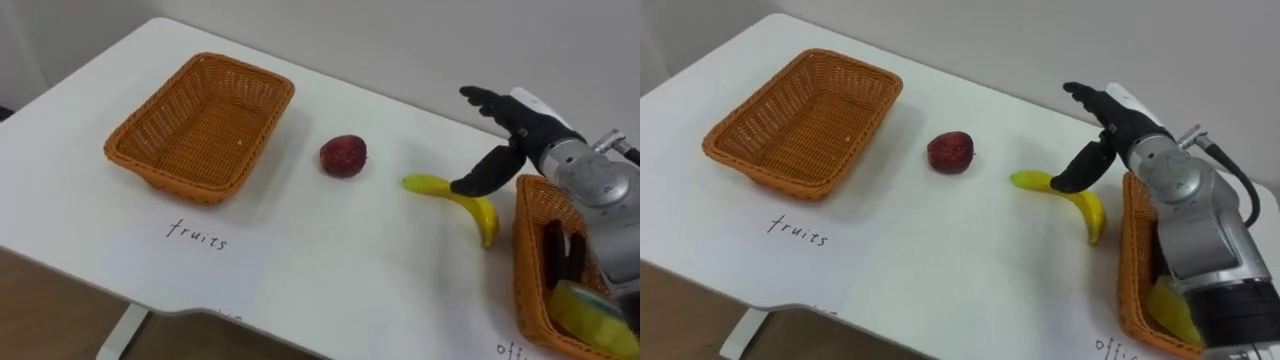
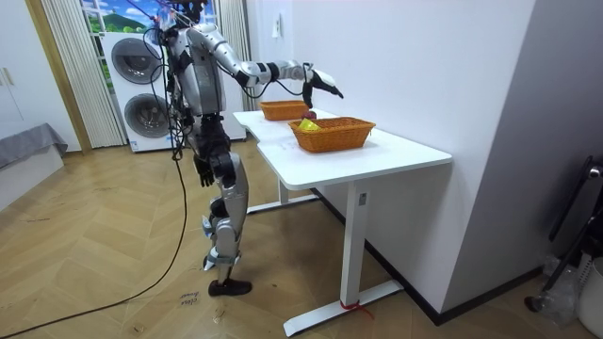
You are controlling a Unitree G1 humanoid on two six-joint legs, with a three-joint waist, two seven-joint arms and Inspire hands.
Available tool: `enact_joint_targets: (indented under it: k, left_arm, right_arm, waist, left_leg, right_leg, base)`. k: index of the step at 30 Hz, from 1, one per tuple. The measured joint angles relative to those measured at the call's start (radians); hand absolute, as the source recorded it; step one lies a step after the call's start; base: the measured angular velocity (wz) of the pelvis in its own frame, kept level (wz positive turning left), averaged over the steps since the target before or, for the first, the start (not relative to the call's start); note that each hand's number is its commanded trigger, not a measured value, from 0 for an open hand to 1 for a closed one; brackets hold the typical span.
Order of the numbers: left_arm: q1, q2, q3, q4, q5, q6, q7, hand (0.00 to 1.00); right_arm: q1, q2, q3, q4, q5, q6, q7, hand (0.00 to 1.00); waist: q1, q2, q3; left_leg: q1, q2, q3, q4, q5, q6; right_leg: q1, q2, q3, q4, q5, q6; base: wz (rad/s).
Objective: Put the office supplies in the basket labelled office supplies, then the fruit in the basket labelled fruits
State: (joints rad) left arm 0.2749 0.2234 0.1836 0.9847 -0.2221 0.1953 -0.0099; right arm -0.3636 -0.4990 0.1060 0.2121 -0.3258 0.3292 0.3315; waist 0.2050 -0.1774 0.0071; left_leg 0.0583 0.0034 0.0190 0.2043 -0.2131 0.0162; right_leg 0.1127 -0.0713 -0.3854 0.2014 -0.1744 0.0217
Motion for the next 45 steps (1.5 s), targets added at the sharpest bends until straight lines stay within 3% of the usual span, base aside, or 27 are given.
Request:
enact_joint_targets:
  k: [5, 11, 15, 19, 27, 37, 45]
  left_arm:
    - [0.002, 0.010, -0.001, 0.000, 0.003, 0.012, -0.002, 0.00]
    - [-0.003, 0.028, -0.009, -0.001, 0.083, 0.024, -0.019, 0.00]
    - [0.001, 0.036, -0.034, 0.001, 0.107, 0.025, -0.019, 0.00]
    - [0.003, 0.035, -0.039, 0.000, 0.107, 0.027, -0.019, 0.00]
    - [0.012, 0.042, -0.039, -0.001, 0.107, 0.036, -0.020, 0.00]
    - [0.019, 0.071, -0.043, -0.021, 0.138, 0.039, -0.021, 0.00]
    - [0.002, 0.071, -0.045, -0.019, 0.153, 0.039, -0.020, 0.00]
  right_arm:
    - [0.000, 0.000, 0.029, 0.018, -0.012, 0.013, 0.000, 0.00]
    - [0.000, 0.000, 0.036, 0.037, -0.103, 0.014, -0.001, 0.00]
    - [-0.001, 0.000, 0.072, 0.054, -0.123, 0.014, -0.002, 0.00]
    - [-0.001, 0.000, 0.092, 0.058, -0.146, 0.014, -0.002, 0.00]
    - [-0.001, 0.000, 0.093, 0.109, -0.146, 0.011, -0.011, 0.00]
    - [-0.006, 0.000, 0.100, 0.206, -0.143, 0.010, -0.027, 0.00]
    - [-0.037, 0.000, 0.110, 0.306, -0.136, 0.001, -0.036, 0.00]
  waist:
    - [-0.001, -0.009, -0.0018]
    - [0.015, -0.015, -0.0041]
    - [0.022, -0.017, -0.0004]
    - [0.023, -0.019, 0.0094]
    - [0.043, -0.017, 0.0105]
    - [0.049, -0.022, 0.0048]
    - [0.048, -0.027, 0.0010]
  left_leg:
    - [-0.006, -0.001, -0.013, 0.001, 0.001, -0.001]
    - [-0.012, -0.002, -0.027, 0.003, 0.001, -0.001]
    - [-0.012, -0.004, -0.040, 0.003, 0.001, -0.001]
    - [-0.017, -0.006, -0.054, 0.006, 0.001, -0.001]
    - [-0.022, -0.008, -0.064, 0.018, 0.001, -0.001]
    - [-0.084, -0.013, -0.079, 0.052, 0.002, -0.003]
    - [-0.158, -0.015, -0.085, 0.094, 0.002, -0.003]
  right_leg:
    - [0.001, 0.000, -0.014, 0.000, 0.000, 0.000]
    - [0.002, 0.000, -0.026, 0.000, 0.000, 0.000]
    - [0.007, 0.000, -0.026, 0.000, 0.000, 0.000]
    - [0.009, 0.000, -0.028, 0.000, -0.001, 0.001]
    - [0.009, -0.001, -0.026, -0.001, -0.001, 0.001]
    - [-0.019, 0.001, -0.027, -0.016, 0.000, 0.001]
    - [-0.070, 0.002, -0.030, -0.014, 0.005, -0.006]
  base:
    - [0.08]
    - [0.08]
    - [0.09]
    - [0.09]
    - [0.04]
    - [0.04]
    - [0.03]
